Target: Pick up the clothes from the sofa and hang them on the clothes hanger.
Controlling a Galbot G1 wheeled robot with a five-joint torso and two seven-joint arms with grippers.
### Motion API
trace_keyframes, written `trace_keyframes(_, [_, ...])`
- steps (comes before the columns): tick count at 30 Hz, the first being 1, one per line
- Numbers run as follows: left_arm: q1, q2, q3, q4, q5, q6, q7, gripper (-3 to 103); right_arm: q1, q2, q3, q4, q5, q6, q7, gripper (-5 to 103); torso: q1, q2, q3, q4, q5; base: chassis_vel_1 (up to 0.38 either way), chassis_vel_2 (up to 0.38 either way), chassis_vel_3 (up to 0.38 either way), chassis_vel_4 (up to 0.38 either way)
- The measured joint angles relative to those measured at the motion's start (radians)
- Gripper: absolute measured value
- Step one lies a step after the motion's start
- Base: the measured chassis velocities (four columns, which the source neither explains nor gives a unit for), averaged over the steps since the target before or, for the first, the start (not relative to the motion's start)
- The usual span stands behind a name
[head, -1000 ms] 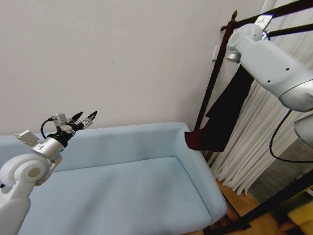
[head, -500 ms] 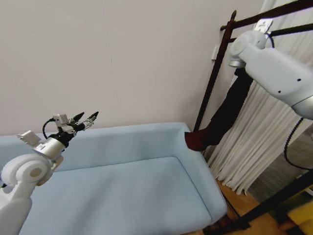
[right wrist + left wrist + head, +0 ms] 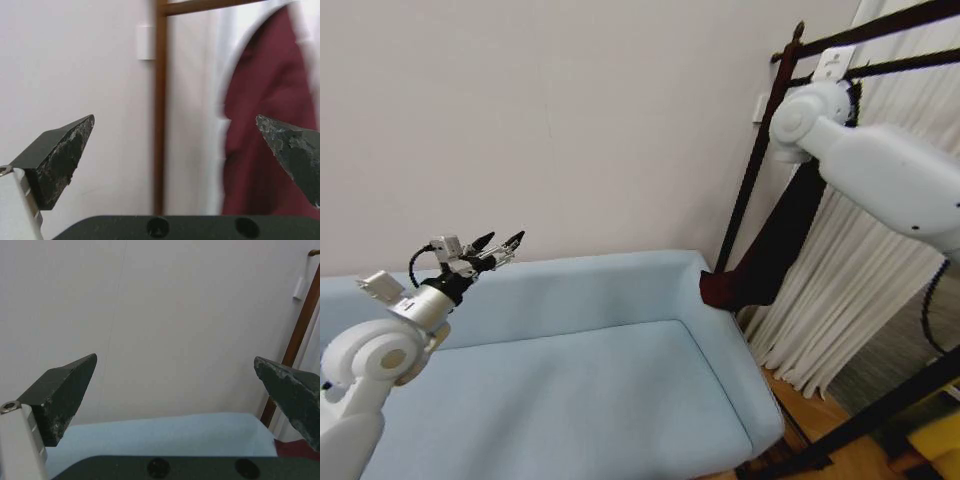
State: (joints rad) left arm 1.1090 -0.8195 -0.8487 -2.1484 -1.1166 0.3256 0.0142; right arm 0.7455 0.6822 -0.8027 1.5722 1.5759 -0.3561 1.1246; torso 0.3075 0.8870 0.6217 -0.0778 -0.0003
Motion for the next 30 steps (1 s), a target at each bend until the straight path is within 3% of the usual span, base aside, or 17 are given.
trace_keyframes(2, [0.047, -0.013, -0.007, -0.017, 0.026, -0.019, 0.000, 100, -0.062, -0.045, 0.019, 0.075, -0.045, 0.031, -0.129, 100, 0.000, 0.000, 0.000, 0.0003, 0.0006, 0.000, 0.000, 0.000, 0.000])
trace_keyframes(3, [0.047, -0.013, -0.007, -0.017, 0.026, -0.019, 0.000, 100, -0.062, -0.045, 0.019, 0.075, -0.045, 0.031, -0.129, 100, 0.000, 0.000, 0.000, 0.0003, 0.0006, 0.000, 0.000, 0.000, 0.000])
trace_keyframes(7, [0.141, -0.058, -0.011, -0.035, 0.084, -0.083, 0.019, 100, -0.159, -0.155, 0.038, 0.184, -0.083, 0.098, -0.401, 100, 0.000, 0.000, 0.000, -0.0001, 0.0005, 0.000, 0.000, 0.000, 0.000])
trace_keyframes(9, [0.152, -0.068, -0.007, -0.037, 0.096, -0.092, 0.020, 100, -0.175, -0.184, 0.039, 0.207, -0.084, 0.108, -0.444, 100, 0.000, 0.000, 0.000, 0.0008, 0.0005, 0.000, 0.000, 0.000, 0.000])
trace_keyframes(10, [0.158, -0.086, 0.012, -0.036, 0.128, -0.100, 0.025, 100, -0.201, -0.255, 0.040, 0.268, -0.078, 0.121, -0.513, 100, 0.000, 0.000, 0.000, 0.0005, 0.0004, 0.000, 0.000, 0.000, 0.000])
trace_keyframes(11, [0.158, -0.086, 0.012, -0.036, 0.128, -0.100, 0.025, 100, -0.201, -0.255, 0.040, 0.268, -0.078, 0.121, -0.513, 100, 0.000, 0.000, 0.000, 0.0005, 0.0004, 0.000, 0.000, 0.000, 0.000])
trace_keyframes(12, [0.165, -0.098, 0.017, -0.033, 0.157, -0.105, 0.030, 100, -0.223, -0.298, 0.044, 0.305, -0.074, 0.126, -0.553, 100, 0.000, 0.000, 0.000, -0.0010, 0.0002, 0.000, 0.000, 0.000, 0.000])
trace_keyframes(14, [0.196, -0.130, 0.019, -0.028, 0.228, -0.136, 0.044, 100, -0.290, -0.386, 0.053, 0.378, -0.089, 0.141, -0.638, 100, 0.000, 0.000, 0.000, -0.0010, 0.0008, 0.000, 0.000, 0.000, 0.000])
trace_keyframes(15, [0.196, -0.130, 0.019, -0.028, 0.228, -0.136, 0.044, 100, -0.290, -0.386, 0.053, 0.378, -0.089, 0.141, -0.638, 100, 0.000, 0.000, 0.000, -0.0010, 0.0008, 0.000, 0.000, 0.000, 0.000])
trace_keyframes(17, [0.230, -0.166, 0.014, -0.022, 0.288, -0.168, 0.058, 100, -0.342, -0.449, 0.051, 0.425, -0.116, 0.153, -0.687, 100, 0.000, 0.000, 0.000, -0.0004, 0.0013, 0.000, 0.000, 0.000, 0.000])
trace_keyframes(20, [0.286, -0.236, 0.008, -0.019, 0.367, -0.214, 0.085, 100, -0.378, -0.586, 0.000, 0.514, -0.132, 0.186, -0.760, 100, 0.000, 0.000, 0.000, 0.0004, 0.0001, 0.000, 0.000, 0.000, 0.000])
trace_keyframes(23, [0.305, -0.268, 0.008, -0.019, 0.396, -0.228, 0.092, 100, -0.386, -0.635, -0.016, 0.550, -0.142, 0.188, -0.777, 100, 0.000, 0.000, 0.000, -0.0002, 0.0004, 0.000, 0.000, 0.000, 0.000])
trace_keyframes(25, [0.337, -0.341, 0.019, -0.029, 0.452, -0.253, 0.107, 100, -0.373, -0.734, -0.059, 0.643, -0.157, 0.189, -0.757, 100, 0.000, 0.000, 0.000, -0.0005, 0.0003, 0.000, 0.000, 0.000, 0.000])
trace_keyframes(30, [0.330, -0.354, 0.026, -0.047, 0.469, -0.256, 0.107, 100, -0.371, -0.730, -0.076, 0.636, -0.206, 0.205, -0.718, 100, 0.000, 0.000, 0.000, 0.0004, 0.0003, 0.000, 0.000, 0.000, 0.000])
